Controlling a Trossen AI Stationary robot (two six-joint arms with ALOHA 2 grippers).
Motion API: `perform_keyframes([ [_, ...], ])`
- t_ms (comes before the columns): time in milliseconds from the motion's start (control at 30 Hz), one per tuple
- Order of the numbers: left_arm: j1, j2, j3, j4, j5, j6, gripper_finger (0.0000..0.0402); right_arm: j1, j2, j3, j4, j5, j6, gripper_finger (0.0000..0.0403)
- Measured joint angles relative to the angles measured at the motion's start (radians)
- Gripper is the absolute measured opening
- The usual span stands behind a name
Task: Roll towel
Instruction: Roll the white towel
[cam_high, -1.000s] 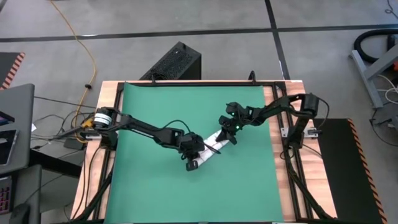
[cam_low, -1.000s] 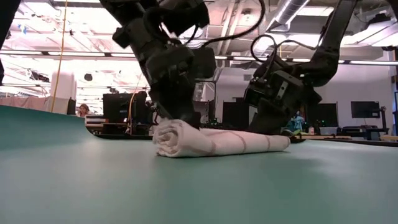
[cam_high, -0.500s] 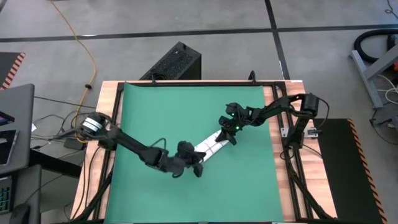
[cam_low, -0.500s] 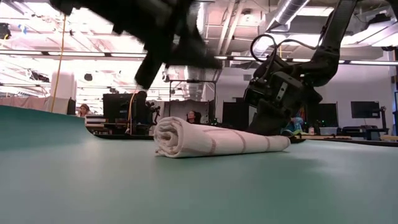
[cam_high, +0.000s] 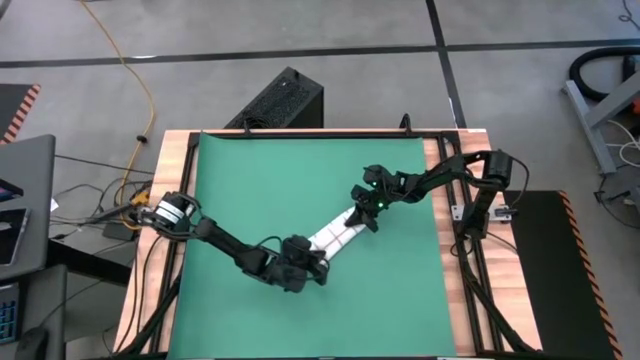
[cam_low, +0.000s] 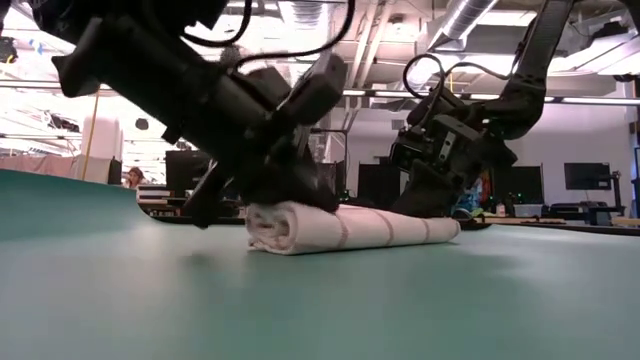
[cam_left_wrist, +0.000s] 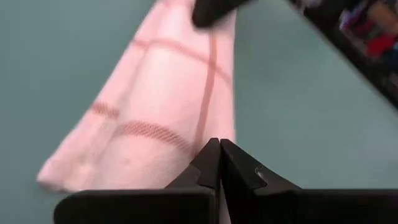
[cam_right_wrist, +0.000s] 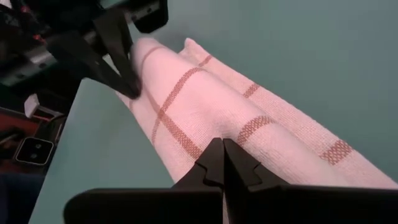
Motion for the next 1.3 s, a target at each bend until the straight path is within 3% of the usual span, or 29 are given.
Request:
perform_keyframes([
  [133,0.001,0.001,0.002,-0.127,0.078,-0.04,0.0,-0.001,0.0,0.0,0.009,0.001,0.011,0.0015],
  [400,0.043,-0.072,0.001,-0.342,0.139,-0.085,0.0,-0.001,0.001,0.0,0.011,0.027,0.077,0.0015],
  [633,0.166,-0.13,0.0,-0.423,0.203,0.162,0.0,0.018,0.0,0.0,0.018,0.066,0.095,0.0015],
  [833,0.271,-0.134,0.001,-0.42,0.299,0.355,0.0,0.066,0.0,0.0,0.02,0.169,0.123,0.0015],
  [1067,0.308,-0.135,0.002,-0.504,0.391,0.569,0.0,0.062,0.0,0.001,0.017,0.262,0.215,0.0015],
  [1300,0.356,-0.161,0.002,-0.551,0.452,0.801,0.0,0.04,-0.001,0.001,-0.004,0.284,0.233,0.0009],
])
